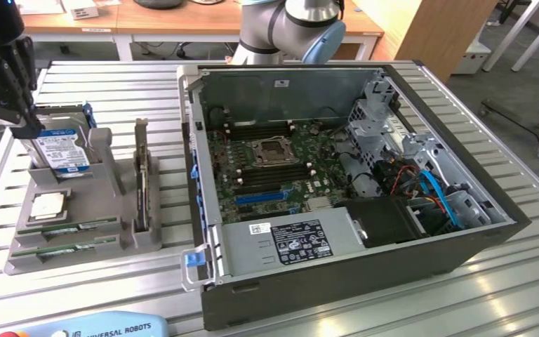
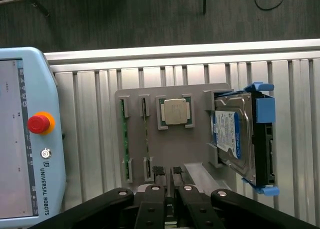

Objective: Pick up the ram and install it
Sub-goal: 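Pick up the ram and move it above insertion slot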

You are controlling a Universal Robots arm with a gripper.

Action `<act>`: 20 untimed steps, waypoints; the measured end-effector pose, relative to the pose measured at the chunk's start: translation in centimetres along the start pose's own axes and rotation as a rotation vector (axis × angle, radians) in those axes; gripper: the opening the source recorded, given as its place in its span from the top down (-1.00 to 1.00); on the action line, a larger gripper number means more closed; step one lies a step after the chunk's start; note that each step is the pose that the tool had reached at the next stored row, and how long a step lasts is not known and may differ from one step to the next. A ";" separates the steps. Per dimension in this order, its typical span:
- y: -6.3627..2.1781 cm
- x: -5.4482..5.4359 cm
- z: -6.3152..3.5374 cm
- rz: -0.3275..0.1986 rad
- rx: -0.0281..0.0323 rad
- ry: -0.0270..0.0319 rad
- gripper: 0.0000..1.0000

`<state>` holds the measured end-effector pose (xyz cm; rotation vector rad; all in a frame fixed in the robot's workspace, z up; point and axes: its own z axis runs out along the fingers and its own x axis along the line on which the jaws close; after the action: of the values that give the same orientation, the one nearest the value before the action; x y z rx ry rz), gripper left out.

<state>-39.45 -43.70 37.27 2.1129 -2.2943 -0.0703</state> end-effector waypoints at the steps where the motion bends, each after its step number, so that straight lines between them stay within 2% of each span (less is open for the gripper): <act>1: 0.00 0.0 0.00 0.000 0.0000 0.0000 0.66; 2: 0.00 0.0 0.00 0.000 0.0001 0.0000 0.54; 3: 0.00 0.0 0.00 0.000 0.0000 -0.0001 0.54; 4: 0.00 0.0 0.00 0.000 0.0000 0.0000 0.40; 9: -0.02 0.0 0.33 0.000 0.0001 -0.0001 0.40; 20: -0.10 0.0 1.93 -0.001 0.0001 -0.0001 0.40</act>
<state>-39.45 -43.70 35.34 2.1140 -2.2935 -0.0703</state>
